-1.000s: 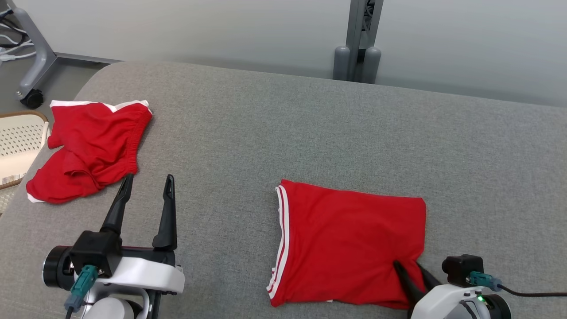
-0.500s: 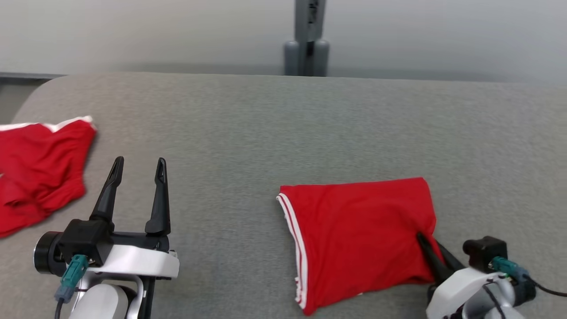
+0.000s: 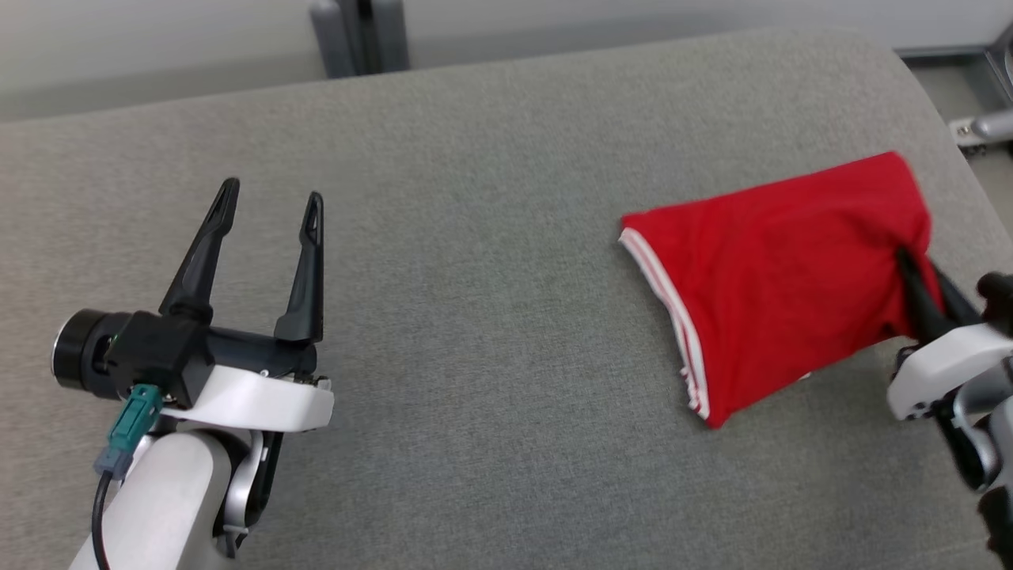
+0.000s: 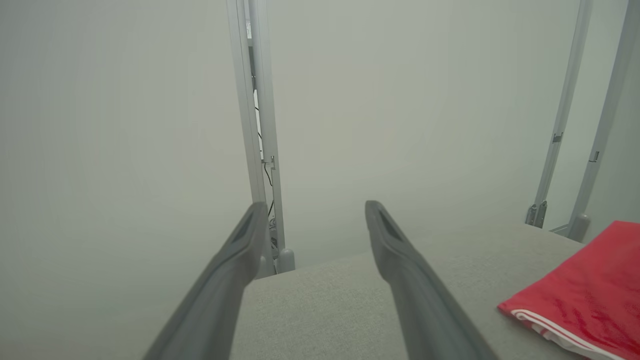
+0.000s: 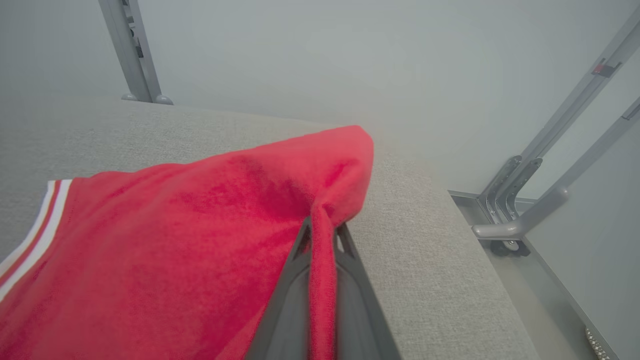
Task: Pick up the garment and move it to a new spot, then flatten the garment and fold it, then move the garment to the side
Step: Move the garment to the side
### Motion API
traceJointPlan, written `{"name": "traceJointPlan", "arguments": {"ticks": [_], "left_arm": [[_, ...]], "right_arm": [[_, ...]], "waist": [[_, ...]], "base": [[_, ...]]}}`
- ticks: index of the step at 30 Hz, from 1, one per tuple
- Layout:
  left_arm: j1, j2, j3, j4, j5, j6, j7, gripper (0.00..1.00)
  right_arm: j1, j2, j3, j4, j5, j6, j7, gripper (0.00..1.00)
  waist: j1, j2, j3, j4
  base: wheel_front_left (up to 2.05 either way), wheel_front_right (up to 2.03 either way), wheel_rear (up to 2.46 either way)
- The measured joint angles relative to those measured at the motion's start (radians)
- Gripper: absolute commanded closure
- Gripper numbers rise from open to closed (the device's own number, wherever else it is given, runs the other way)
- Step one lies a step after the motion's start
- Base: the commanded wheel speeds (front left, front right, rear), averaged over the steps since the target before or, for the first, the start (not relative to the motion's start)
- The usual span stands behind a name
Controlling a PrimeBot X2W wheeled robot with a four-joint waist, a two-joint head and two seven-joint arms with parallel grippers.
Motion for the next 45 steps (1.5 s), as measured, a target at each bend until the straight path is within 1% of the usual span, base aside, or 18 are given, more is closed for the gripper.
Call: {"name": "traceJointPlan", "arguments": {"ticks": [1, 2, 6, 10, 12, 13, 16, 20, 23, 26, 28, 30, 33, 36, 38, 40, 43, 45], "left_arm": [[-0.012, 0.0, -0.006, -0.002, 0.001, -0.002, 0.004, 0.0], [-0.012, 0.0, -0.006, -0.002, 0.001, -0.002, 0.004, 0.0], [-0.05, -0.002, -0.023, -0.014, 0.015, -0.014, 0.015, 0.0], [-0.064, 0.007, -0.026, -0.024, 0.02, -0.016, 0.026, 0.0], [-0.072, 0.01, -0.028, -0.032, 0.023, -0.017, 0.031, 0.0], [-0.077, 0.011, -0.028, -0.036, 0.023, -0.017, 0.034, 0.0], [-0.078, 0.014, -0.03, -0.04, 0.023, -0.017, 0.038, 0.0], [-0.078, 0.013, -0.028, -0.037, 0.02, -0.017, 0.033, 0.0], [-0.066, 0.011, -0.019, -0.025, 0.007, -0.012, 0.023, 0.0], [-0.032, 0.01, -0.005, -0.012, -0.007, 0.003, 0.012, 0.0], [-0.006, 0.01, 0.012, -0.009, -0.017, 0.02, 0.003, 0.0], [0.017, 0.013, 0.031, -0.014, -0.022, 0.034, -0.002, 0.0], [0.04, 0.012, 0.062, -0.023, -0.038, 0.053, -0.013, 0.0], [0.066, 0.009, 0.084, -0.025, -0.042, 0.066, -0.024, 0.0], [0.084, 0.006, 0.1, -0.025, -0.048, 0.072, -0.033, 0.0], [0.101, 0.004, 0.115, -0.023, -0.049, 0.076, -0.037, 0.0], [0.139, 0.001, 0.142, -0.019, -0.053, 0.08, -0.042, 0.0], [0.165, -0.004, 0.156, -0.018, -0.053, 0.073, -0.043, 0.0]], "right_arm": [[-0.02, -0.014, -0.002, 0.024, -0.006, 0.0, -0.008, 1.0], [-0.02, -0.014, -0.002, 0.024, -0.006, 0.0, -0.008, 1.0], [-0.097, -0.06, -0.035, 0.114, -0.015, 0.0, -0.034, 1.0], [-0.165, -0.062, -0.05, 0.198, -0.018, 0.0, -0.043, 1.0], [-0.19, -0.066, -0.066, 0.246, -0.02, 0.0, -0.045, 0.55], [-0.202, -0.066, -0.075, 0.269, -0.021, 0.0, -0.046, 0.0], [-0.233, -0.066, -0.125, 0.295, -0.023, 0.0, -0.047, 0.0], [-0.234, -0.062, -0.207, 0.282, -0.03, 0.0, -0.047, 0.0], [-0.204, -0.039, -0.258, 0.213, -0.035, 0.0, -0.049, 0.0], [-0.167, -0.001, -0.284, 0.104, -0.03, 0.0, -0.05, 0.0], [-0.139, 0.046, -0.28, 0.017, -0.003, 0.0, -0.05, 0.0], [-0.104, 0.086, -0.255, -0.075, 0.012, 0.0, -0.05, 0.0], [-0.044, 0.119, -0.234, -0.226, 0.019, 0.0, -0.05, 0.0], [0.02, 0.159, -0.208, -0.379, 0.015, 0.0, -0.05, 0.0], [0.068, 0.18, -0.182, -0.454, 0.005, 0.0, -0.05, 0.0], [0.113, 0.197, -0.157, -0.504, -0.006, 0.0, -0.05, 0.0], [0.169, 0.217, -0.11, -0.539, -0.02, 0.0, -0.05, 0.0], [0.197, 0.223, -0.096, -0.543, -0.031, 0.0, -0.05, 0.0]], "waist": [[0.0, 0.0, 0.014, -0.008], [0.0, 0.0, 0.014, -0.008], [0.0, 0.0, 0.065, -0.032], [0.0, 0.0, 0.095, -0.049], [0.0, 0.0, 0.105, -0.052], [0.0, 0.0, 0.108, -0.052], [0.0, 0.0, 0.112, -0.049], [0.0, 0.0, 0.098, -0.046], [0.0, 0.0, 0.073, -0.045], [0.0, 0.0, 0.04, -0.042], [0.0, 0.0, 0.017, -0.04], [0.0, 0.0, -0.005, -0.036], [0.0, 0.0, -0.029, -0.017], [0.0, 0.0, -0.045, 0.017], [0.0, 0.0, -0.056, 0.044], [0.0, 0.0, -0.066, 0.07], [0.0, 0.0, -0.085, 0.108], [0.0001, 0.0, -0.099, 0.13]], "base": [[0.0, 0.0, 0.0], [0.0, 0.0, 0.0], [0.0, 0.0, 0.0], [0.0, 0.0, 0.0], [0.0, 0.0, 0.0], [0.0, 0.0, 0.0], [0.0, 0.0, 0.0], [0.0, 0.0, 0.0], [0.0, 0.0, 0.0], [0.0, 0.0, 0.0], [0.0, 0.0, 0.0], [0.0, 0.0, 0.0], [0.0, 0.0, 0.0], [0.0, 0.0, 0.0], [0.0, 0.0, 0.0], [0.0, 0.0, 0.0], [0.0, 0.0, 0.0], [0.0, 0.0, 0.0]]}}
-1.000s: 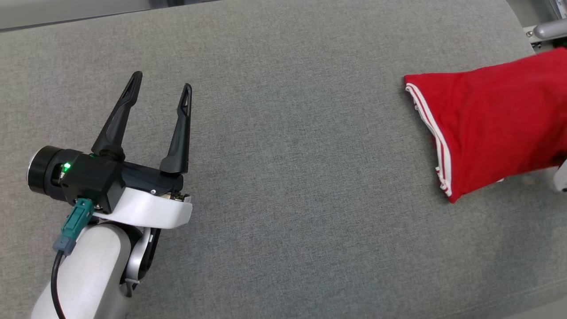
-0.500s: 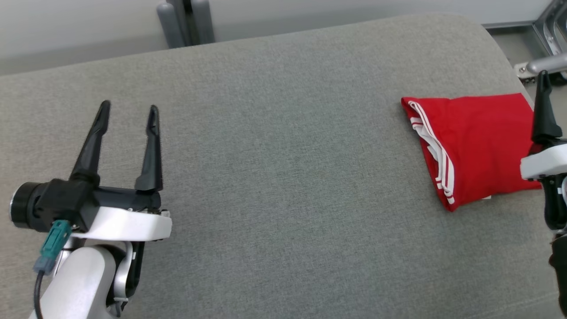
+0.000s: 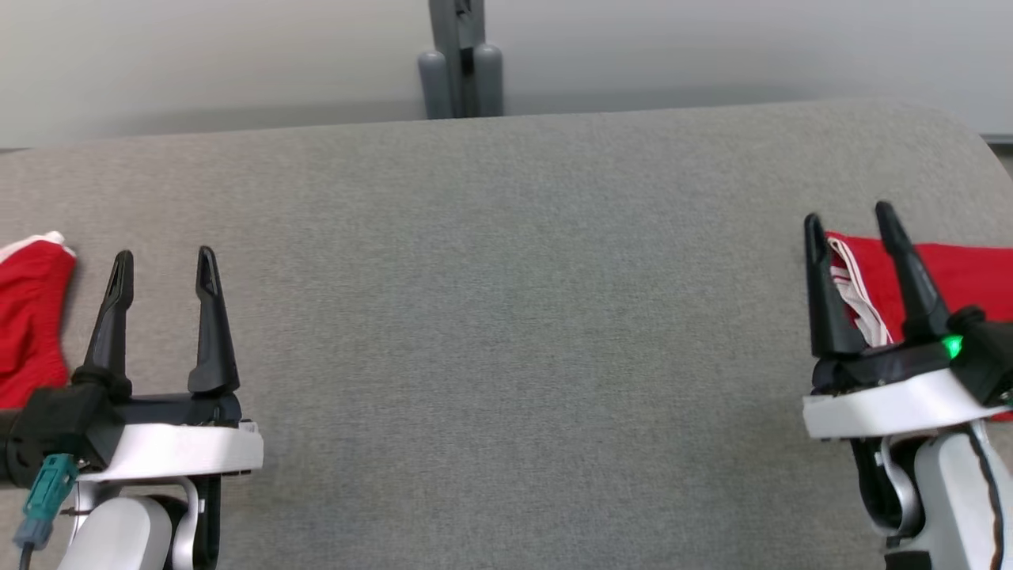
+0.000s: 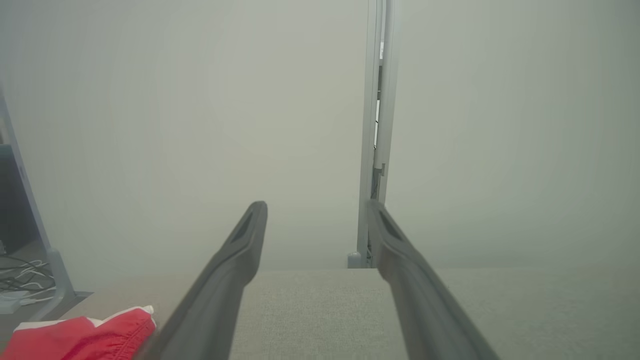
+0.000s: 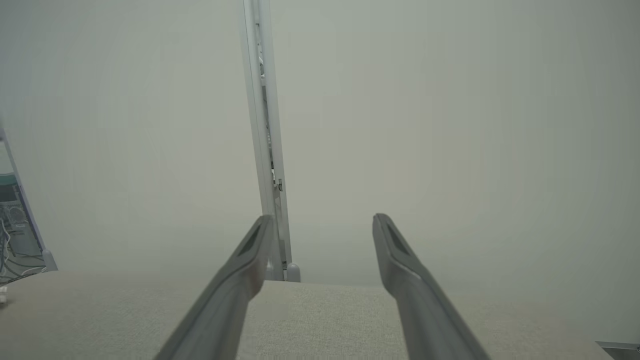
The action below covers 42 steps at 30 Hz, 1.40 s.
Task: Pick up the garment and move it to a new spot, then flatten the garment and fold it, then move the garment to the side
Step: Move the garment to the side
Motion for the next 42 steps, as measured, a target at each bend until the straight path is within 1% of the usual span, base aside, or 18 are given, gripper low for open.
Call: {"name": "traceJointPlan", "arguments": {"ticks": [2, 6, 12, 15, 18, 24, 29, 42], "left_arm": [[0.016, -0.006, 0.016, -0.001, 0.002, -0.012, 0.0, 0.0], [0.062, -0.024, 0.043, 0.012, 0.008, -0.051, -0.002, 0.0], [0.13, -0.037, 0.063, 0.036, 0.049, -0.091, -0.002, 0.0], [0.164, -0.05, 0.054, 0.037, 0.068, -0.094, -0.002, 0.0], [0.181, -0.049, 0.053, 0.043, 0.07, -0.1, -0.002, 0.0], [0.2, -0.05, 0.047, 0.06, 0.079, -0.108, -0.002, 0.0], [0.21, -0.051, 0.039, 0.067, 0.079, -0.106, -0.001, 0.0], [0.211, -0.045, 0.041, 0.074, 0.076, -0.099, 0.0, 0.0]], "right_arm": [[0.026, 0.009, 0.003, -0.003, -0.02, 0.0, 0.001, 0.0], [0.084, 0.024, -0.006, -0.004, -0.043, 0.0, 0.018, 0.0], [0.187, 0.046, -0.037, -0.027, -0.058, 0.0, 0.054, 0.0], [0.241, 0.053, -0.06, -0.043, -0.061, 0.0, 0.081, 0.0], [0.284, 0.057, -0.077, -0.07, -0.062, 0.0, 0.101, 0.0], [0.333, 0.062, -0.105, -0.108, -0.074, 0.0, 0.141, 0.0], [0.341, 0.064, -0.112, -0.125, -0.076, 0.0, 0.151, 0.0], [0.34, 0.065, -0.093, -0.118, -0.05, 0.0, 0.15, 0.0]], "waist": [[-0.0001, 0.0, -0.015, 0.018], [-0.0001, 0.0, -0.053, 0.04], [0.0, 0.0, -0.113, 0.046], [-0.0001, 0.0, -0.144, 0.041], [0.0, 0.0, -0.167, 0.033], [-0.0001, 0.0, -0.186, 0.019], [-0.0001, 0.0, -0.19, 0.019], [-0.0001, 0.0, -0.184, 0.01]], "base": [[0.0, 0.0, 0.0], [0.0, 0.0, 0.0], [0.0, 0.0, 0.0], [0.0, 0.0, 0.0], [0.0, 0.0, 0.0], [0.0, 0.0, 0.0], [0.0, 0.0, 0.0], [0.0, 0.0, 0.0]]}}
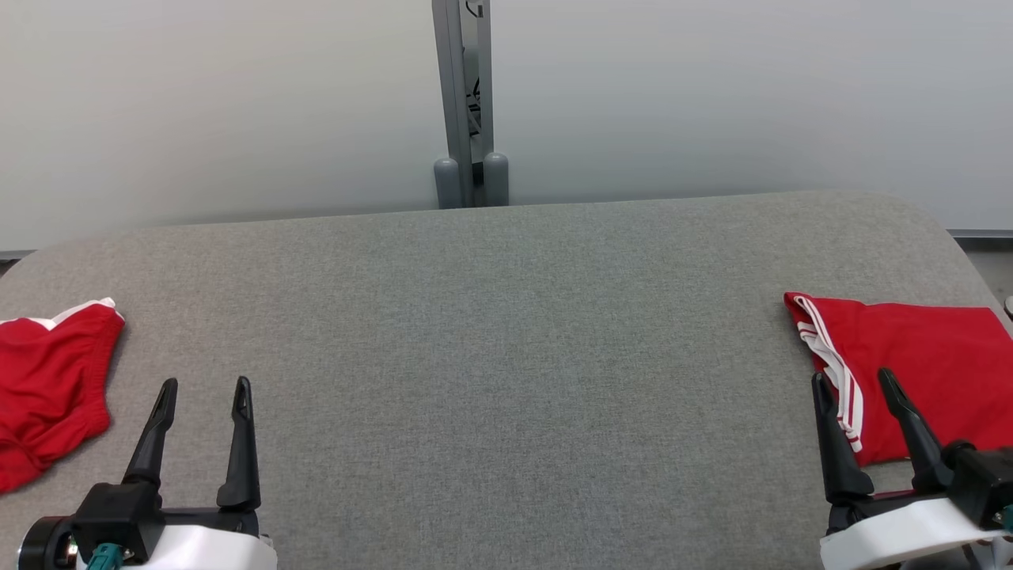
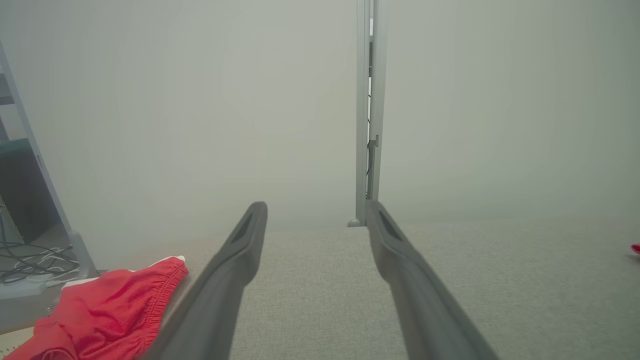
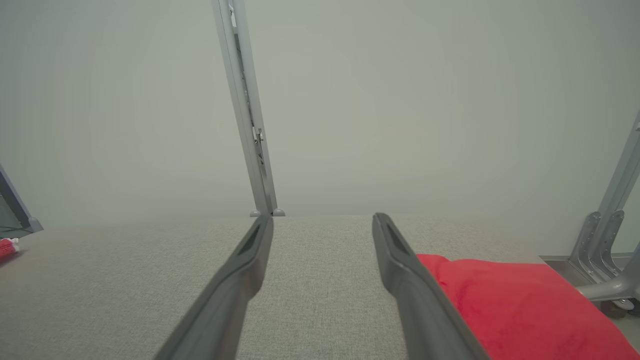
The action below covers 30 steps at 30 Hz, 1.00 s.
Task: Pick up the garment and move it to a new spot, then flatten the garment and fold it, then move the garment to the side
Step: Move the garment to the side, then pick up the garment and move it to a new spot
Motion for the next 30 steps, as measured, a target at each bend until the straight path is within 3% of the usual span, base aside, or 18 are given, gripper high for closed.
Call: {"name": "traceJointPlan", "arguments": {"ticks": [15, 30], "left_arm": [[-0.003, -0.004, -0.01, 0.006, -0.009, 0.009, 0.009, 0.0], [-0.005, -0.004, -0.001, 0.005, -0.016, 0.031, 0.009, 0.0]], "right_arm": [[0.001, 0.0, -0.011, 0.007, -0.002, 0.0, 0.005, 0.0], [-0.002, 0.001, 0.053, -0.014, 0.009, 0.0, 0.021, 0.0]], "waist": [[0.0, 0.0, 0.006, 0.024], [0.0, 0.0, 0.001, 0.279]], "base": [[0.0, 0.0, 0.0], [0.0, 0.0, 0.0]]}}
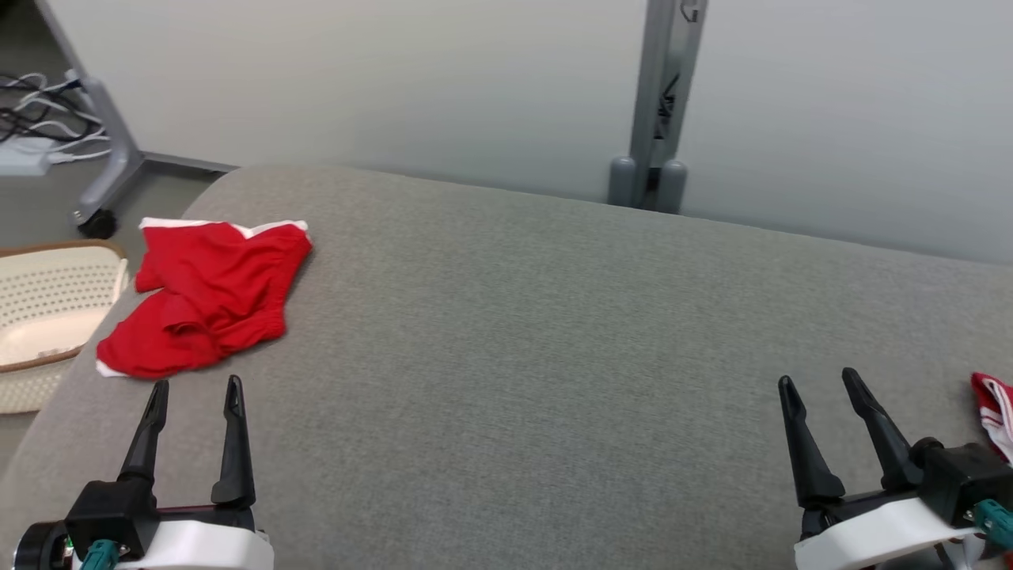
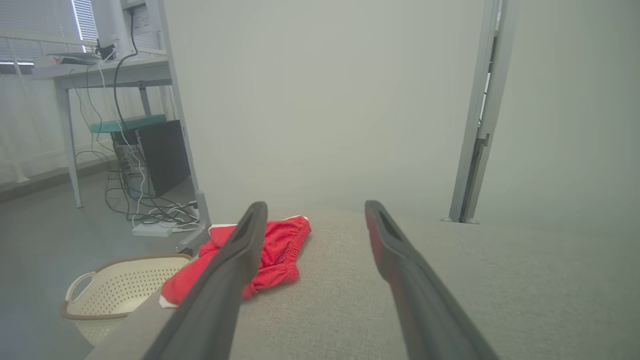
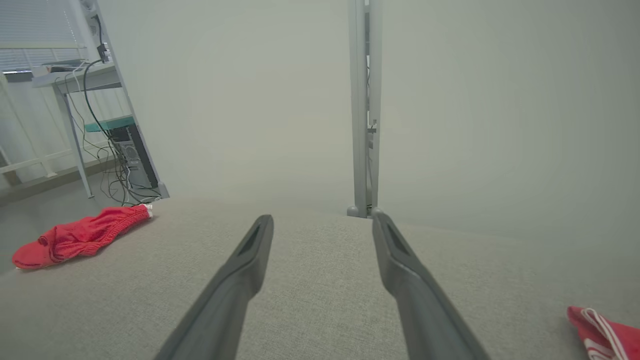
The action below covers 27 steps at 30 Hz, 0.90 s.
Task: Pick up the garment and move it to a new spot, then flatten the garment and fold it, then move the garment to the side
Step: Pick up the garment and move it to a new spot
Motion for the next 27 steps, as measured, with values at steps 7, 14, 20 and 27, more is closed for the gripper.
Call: {"name": "traceJointPlan", "arguments": {"ticks": [7, 14, 20, 27], "left_arm": [[0.007, 0.005, 0.015, -0.007, -0.013, 0.007, -0.001, 0.0], [0.007, 0.011, 0.018, -0.01, -0.018, 0.002, -0.004, 0.0], [0.006, 0.018, 0.02, -0.01, -0.018, 0.001, -0.005, 0.0], [-0.028, 0.007, 0.036, -0.023, -0.016, 0.015, -0.008, 0.0]], "right_arm": [[-0.005, 0.001, 0.028, 0.007, 0.019, 0.0, -0.003, 0.0], [-0.014, 0.001, 0.033, 0.022, 0.026, 0.0, -0.013, 0.0], [-0.016, 0.001, 0.034, 0.03, 0.027, 0.0, -0.018, 0.0], [-0.021, 0.001, 0.025, 0.03, 0.027, 0.0, -0.019, 0.0]], "waist": [[0.0, 0.0, -0.004, 0.114], [0.0, 0.0, 0.0, 0.157], [0.0, 0.0, 0.003, 0.152], [0.0, 0.0, 0.012, 0.147]], "base": [[0.0, 0.0, 0.0], [0.0, 0.0, 0.0], [0.0, 0.0, 0.0], [0.0, 0.0, 0.0]]}}
